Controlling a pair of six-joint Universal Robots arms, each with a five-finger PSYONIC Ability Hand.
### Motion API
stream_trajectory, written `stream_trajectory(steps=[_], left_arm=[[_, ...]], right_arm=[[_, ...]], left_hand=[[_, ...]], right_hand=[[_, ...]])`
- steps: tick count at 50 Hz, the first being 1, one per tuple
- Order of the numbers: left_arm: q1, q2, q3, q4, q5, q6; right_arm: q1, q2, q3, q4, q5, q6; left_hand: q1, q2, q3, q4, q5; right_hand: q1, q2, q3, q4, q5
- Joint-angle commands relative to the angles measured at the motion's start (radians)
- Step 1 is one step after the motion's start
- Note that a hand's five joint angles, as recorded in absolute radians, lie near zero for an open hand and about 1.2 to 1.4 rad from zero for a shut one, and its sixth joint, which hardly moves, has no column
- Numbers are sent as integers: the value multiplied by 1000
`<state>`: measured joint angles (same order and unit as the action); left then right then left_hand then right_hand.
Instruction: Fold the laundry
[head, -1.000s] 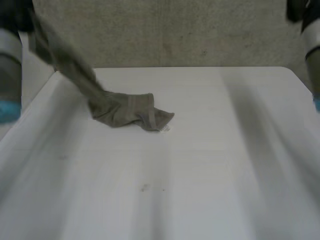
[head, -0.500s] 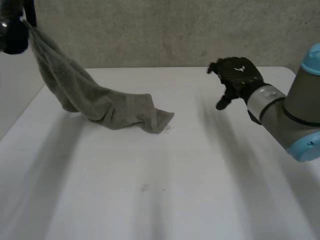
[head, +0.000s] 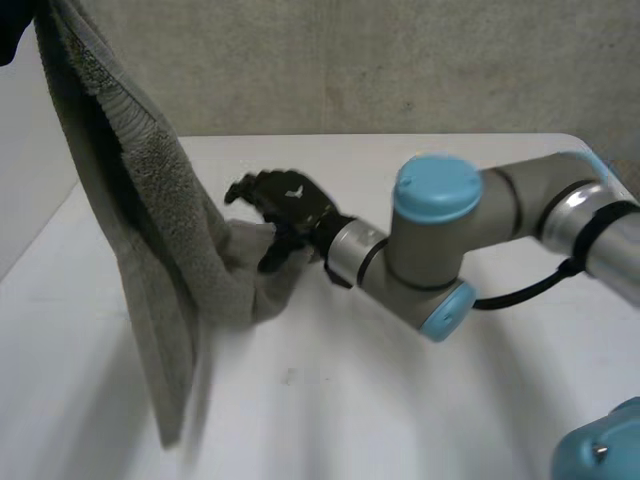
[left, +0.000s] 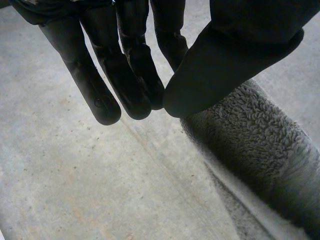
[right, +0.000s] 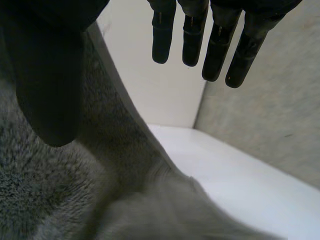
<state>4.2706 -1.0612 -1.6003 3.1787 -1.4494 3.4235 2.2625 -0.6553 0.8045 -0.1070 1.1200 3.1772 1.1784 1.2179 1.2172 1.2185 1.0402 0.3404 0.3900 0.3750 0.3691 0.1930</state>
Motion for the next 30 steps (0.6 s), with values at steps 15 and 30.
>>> stream_trajectory(steps=[15,30], left_arm=[[0,32,-20,-43,-2,-7],[2,0,-32,-39,-2,-4]], right_arm=[[75,59,27,-66,-105,-45],[141,49,39,-66,-86,-82]], left_hand=[[218,178,179,178,182],[218,178,179,178,182]], right_hand=[[-56,-105,-90,-84,-83],[1056,1006,1021,1027,1029]])
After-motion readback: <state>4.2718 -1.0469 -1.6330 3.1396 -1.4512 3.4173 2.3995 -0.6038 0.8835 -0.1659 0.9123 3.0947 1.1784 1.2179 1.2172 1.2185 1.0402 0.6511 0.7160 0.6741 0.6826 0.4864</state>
